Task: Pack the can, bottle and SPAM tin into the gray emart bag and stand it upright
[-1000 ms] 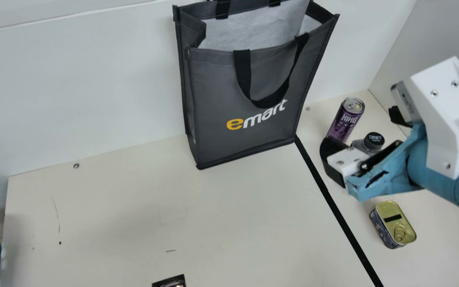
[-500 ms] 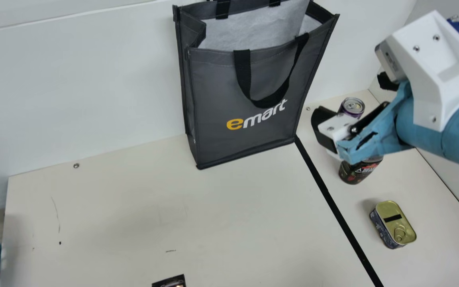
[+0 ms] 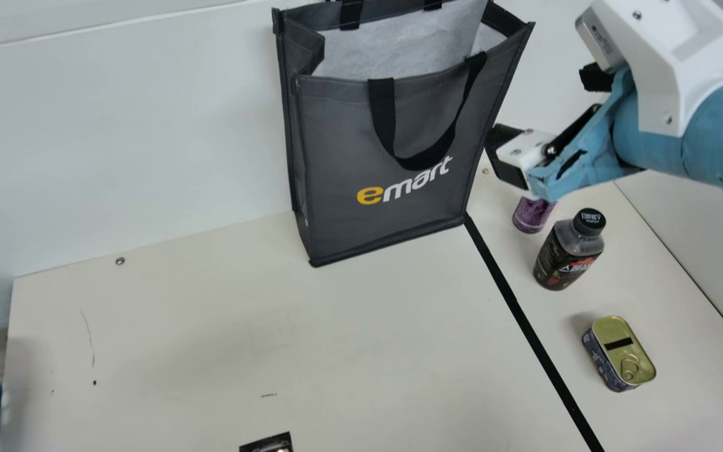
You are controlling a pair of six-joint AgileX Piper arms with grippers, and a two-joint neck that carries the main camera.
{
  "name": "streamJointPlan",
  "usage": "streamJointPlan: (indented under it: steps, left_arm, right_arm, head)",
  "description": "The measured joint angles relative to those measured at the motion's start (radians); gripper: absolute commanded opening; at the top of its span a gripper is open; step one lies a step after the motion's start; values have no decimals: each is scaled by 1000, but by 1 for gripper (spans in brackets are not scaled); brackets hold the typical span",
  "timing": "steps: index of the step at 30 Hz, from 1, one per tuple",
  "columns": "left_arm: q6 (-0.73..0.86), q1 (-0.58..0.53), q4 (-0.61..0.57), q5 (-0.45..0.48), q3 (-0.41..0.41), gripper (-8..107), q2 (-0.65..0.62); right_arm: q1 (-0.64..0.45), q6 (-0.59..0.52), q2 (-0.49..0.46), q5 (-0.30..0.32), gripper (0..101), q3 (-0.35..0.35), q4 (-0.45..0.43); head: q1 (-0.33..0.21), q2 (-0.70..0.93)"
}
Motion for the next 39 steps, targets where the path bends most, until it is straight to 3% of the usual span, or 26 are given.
streamJointPlan:
  steps: [24,39]
  left_arm:
    - [0,0,0,0,0,90,0]
    - [0,0,0,0,0,90,0]
  right_arm:
    - [50,-265,171,0,95,-189,70]
    - [66,-356,254,-1,95,-255,93]
  head:
    - [0,2]
    - [0,2]
